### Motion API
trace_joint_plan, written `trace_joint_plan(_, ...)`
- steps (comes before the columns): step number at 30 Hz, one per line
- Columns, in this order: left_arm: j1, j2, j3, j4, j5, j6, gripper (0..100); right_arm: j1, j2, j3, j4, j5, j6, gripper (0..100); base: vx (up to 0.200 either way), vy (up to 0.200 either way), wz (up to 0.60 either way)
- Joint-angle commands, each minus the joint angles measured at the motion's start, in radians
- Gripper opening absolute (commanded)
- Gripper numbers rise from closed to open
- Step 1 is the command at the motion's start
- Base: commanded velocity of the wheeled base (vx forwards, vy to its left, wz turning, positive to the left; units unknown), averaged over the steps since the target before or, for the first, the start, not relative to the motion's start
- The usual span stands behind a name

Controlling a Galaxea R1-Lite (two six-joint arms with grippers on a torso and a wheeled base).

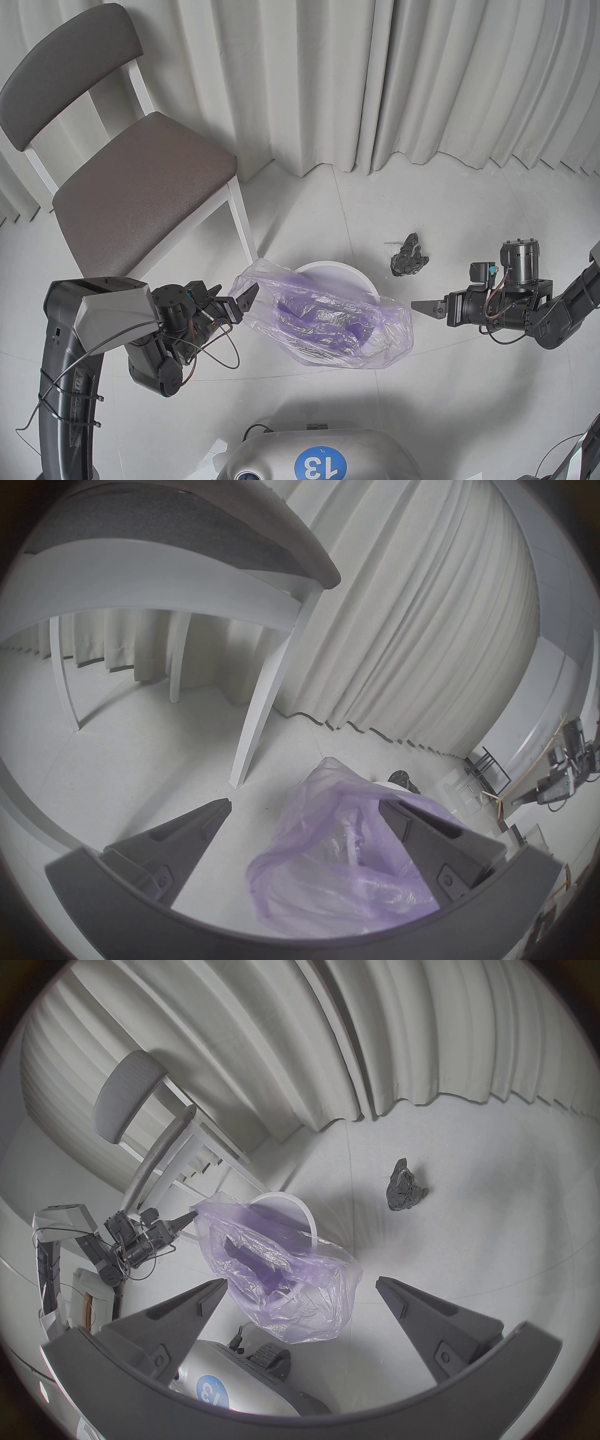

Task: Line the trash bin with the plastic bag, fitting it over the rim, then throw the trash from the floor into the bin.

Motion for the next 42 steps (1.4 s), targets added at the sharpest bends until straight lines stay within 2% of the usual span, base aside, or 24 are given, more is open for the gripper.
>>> trace_joint_plan(1, 0.057, -0.068, 0.082, 0.029, -0.042, 0.064, 100, 0.006, -0.025, 0.015, -0.001, 0.000, -0.011, 100, 0.000, 0.000, 0.00)
trace_joint_plan(5, 0.097, -0.074, 0.090, 0.118, -0.044, 0.170, 100, 0.009, -0.025, 0.018, -0.001, 0.000, -0.019, 100, 0.000, 0.000, 0.00)
trace_joint_plan(8, 0.099, -0.054, 0.059, 0.124, -0.033, 0.173, 100, 0.017, -0.025, 0.018, -0.001, 0.000, -0.017, 100, 0.000, 0.000, 0.00)
trace_joint_plan(11, 0.082, 0.044, -0.051, 0.124, 0.044, 0.173, 100, 0.023, -0.021, 0.018, -0.001, -0.003, -0.017, 100, 0.000, 0.000, 0.00)
trace_joint_plan(13, 0.051, 0.122, -0.148, 0.127, 0.137, 0.175, 100, 0.034, -0.016, 0.019, -0.001, -0.010, -0.017, 100, 0.000, 0.000, 0.00)
trace_joint_plan(15, 0.025, 0.164, -0.197, 0.142, 0.163, 0.175, 100, 0.043, -0.013, 0.019, -0.001, -0.021, -0.019, 100, 0.000, 0.000, 0.00)
trace_joint_plan(18, 0.004, 0.165, -0.203, 0.166, 0.163, 0.173, 100, 0.055, -0.013, 0.027, -0.002, -0.029, -0.017, 100, 0.000, 0.000, 0.00)
trace_joint_plan(24, 0.014, 0.147, -0.192, 0.155, 0.162, 0.146, 100, 0.067, -0.010, 0.030, -0.002, -0.029, -0.019, 100, 0.000, 0.000, 0.00)
trace_joint_plan(28, 0.030, 0.036, -0.131, 0.152, 0.160, 0.060, 100, 0.092, -0.001, 0.030, -0.025, -0.044, -0.017, 100, 0.000, 0.000, 0.00)
trace_joint_plan(30, 0.050, -0.037, -0.082, 0.152, 0.142, 0.037, 100, 0.110, -0.002, 0.039, -0.047, -0.066, -0.016, 100, 0.000, 0.000, 0.00)
trace_joint_plan(35, 0.065, -0.186, 0.033, 0.161, 0.024, -0.045, 100, 0.170, -0.015, 0.082, -0.094, -0.095, -0.020, 100, 0.000, 0.000, 0.00)
trace_joint_plan(37, 0.062, -0.209, 0.059, 0.164, 0.018, -0.069, 100, 0.202, -0.015, 0.079, -0.096, -0.098, -0.034, 100, 0.000, 0.000, 0.00)
trace_joint_plan(42, 0.065, -0.260, 0.125, 0.130, 0.019, -0.062, 100, 0.245, -0.010, 0.004, -0.074, -0.104, -0.094, 100, 0.000, 0.000, 0.00)
